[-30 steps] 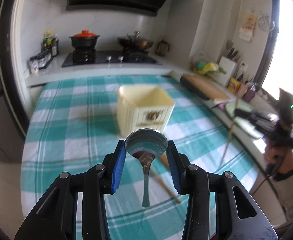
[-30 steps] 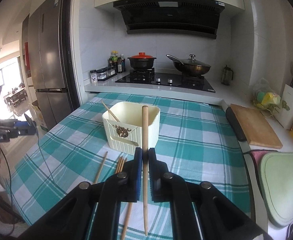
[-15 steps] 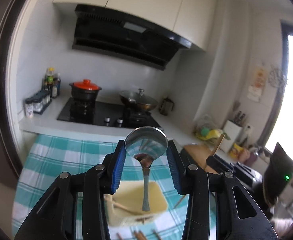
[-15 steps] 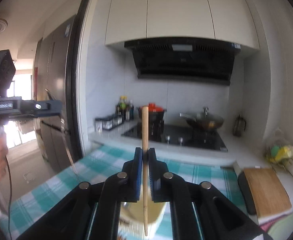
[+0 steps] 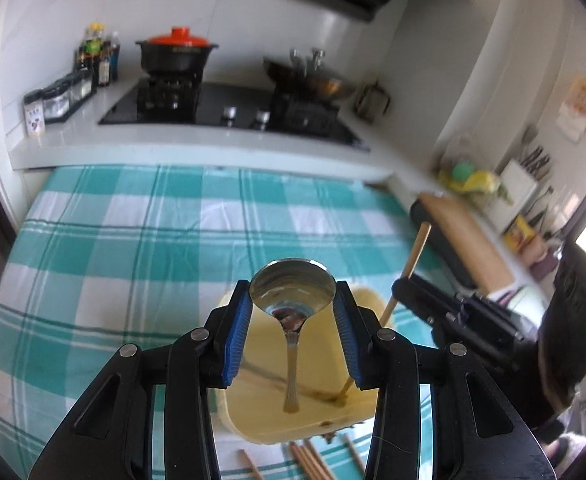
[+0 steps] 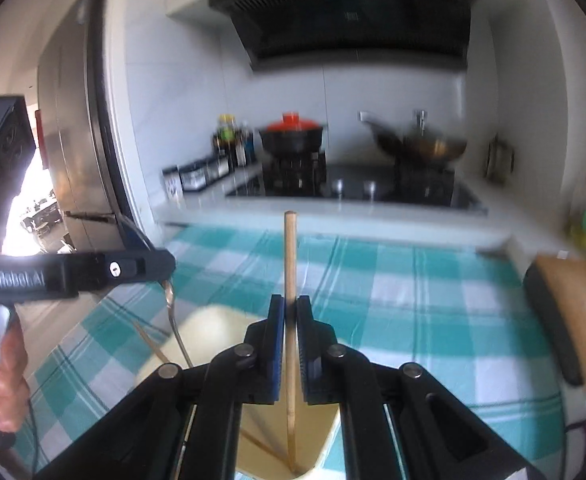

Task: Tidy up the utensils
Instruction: 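Lift and lower the spoon into the holder with the left tool while the right tool drops its chopstick in, then withdraw both open tools toward the remaining chopsticks on the cloth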

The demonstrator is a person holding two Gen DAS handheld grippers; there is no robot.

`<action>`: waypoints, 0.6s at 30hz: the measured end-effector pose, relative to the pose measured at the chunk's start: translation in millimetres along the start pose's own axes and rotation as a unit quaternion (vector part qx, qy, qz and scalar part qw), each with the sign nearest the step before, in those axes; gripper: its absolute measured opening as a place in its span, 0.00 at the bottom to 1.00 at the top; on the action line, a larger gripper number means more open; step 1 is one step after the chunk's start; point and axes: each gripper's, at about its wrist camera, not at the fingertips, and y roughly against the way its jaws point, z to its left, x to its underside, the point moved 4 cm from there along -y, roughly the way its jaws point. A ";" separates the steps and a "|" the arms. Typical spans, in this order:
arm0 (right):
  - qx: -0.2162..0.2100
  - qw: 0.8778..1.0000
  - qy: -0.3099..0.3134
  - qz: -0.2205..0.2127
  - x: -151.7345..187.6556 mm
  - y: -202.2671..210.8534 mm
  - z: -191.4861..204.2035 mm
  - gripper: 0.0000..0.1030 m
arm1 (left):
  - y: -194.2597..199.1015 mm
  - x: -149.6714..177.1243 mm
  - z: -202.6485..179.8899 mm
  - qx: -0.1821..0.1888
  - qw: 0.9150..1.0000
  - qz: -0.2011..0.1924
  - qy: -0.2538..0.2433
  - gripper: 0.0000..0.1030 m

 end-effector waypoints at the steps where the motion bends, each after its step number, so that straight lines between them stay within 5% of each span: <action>1: -0.004 1.000 -0.002 0.008 2.3 -3.6 -1.1 0.09 | -2.4 1.5 -0.2 -0.006 1.000 0.005 0.000 0.45; 3: 0.000 1.000 -0.003 0.017 0.6 -4.8 -0.9 0.25 | 2.4 2.5 0.4 -0.006 1.000 0.010 0.006 0.59; 4: 0.001 1.000 -0.010 0.015 -3.0 2.6 -2.7 0.45 | 11.5 1.3 0.5 0.001 1.000 0.007 0.010 0.65; 5: -0.001 1.000 -0.016 0.007 -7.2 10.9 -4.7 0.50 | 23.1 -0.3 -0.3 0.007 1.000 0.002 0.010 0.68; 9: 0.000 1.000 -0.023 -0.007 -27.5 65.7 -10.3 0.50 | 85.9 5.2 -7.7 -0.009 0.999 -0.014 -0.042 0.91; 13: 0.021 1.000 -0.006 0.016 -13.9 114.3 -18.4 0.51 | 131.2 50.6 -7.3 -0.033 0.993 0.028 -0.106 0.96; 18: 0.055 0.994 0.019 0.089 79.0 147.6 -32.9 0.52 | 143.4 163.7 7.6 -0.049 0.988 0.097 -0.112 0.97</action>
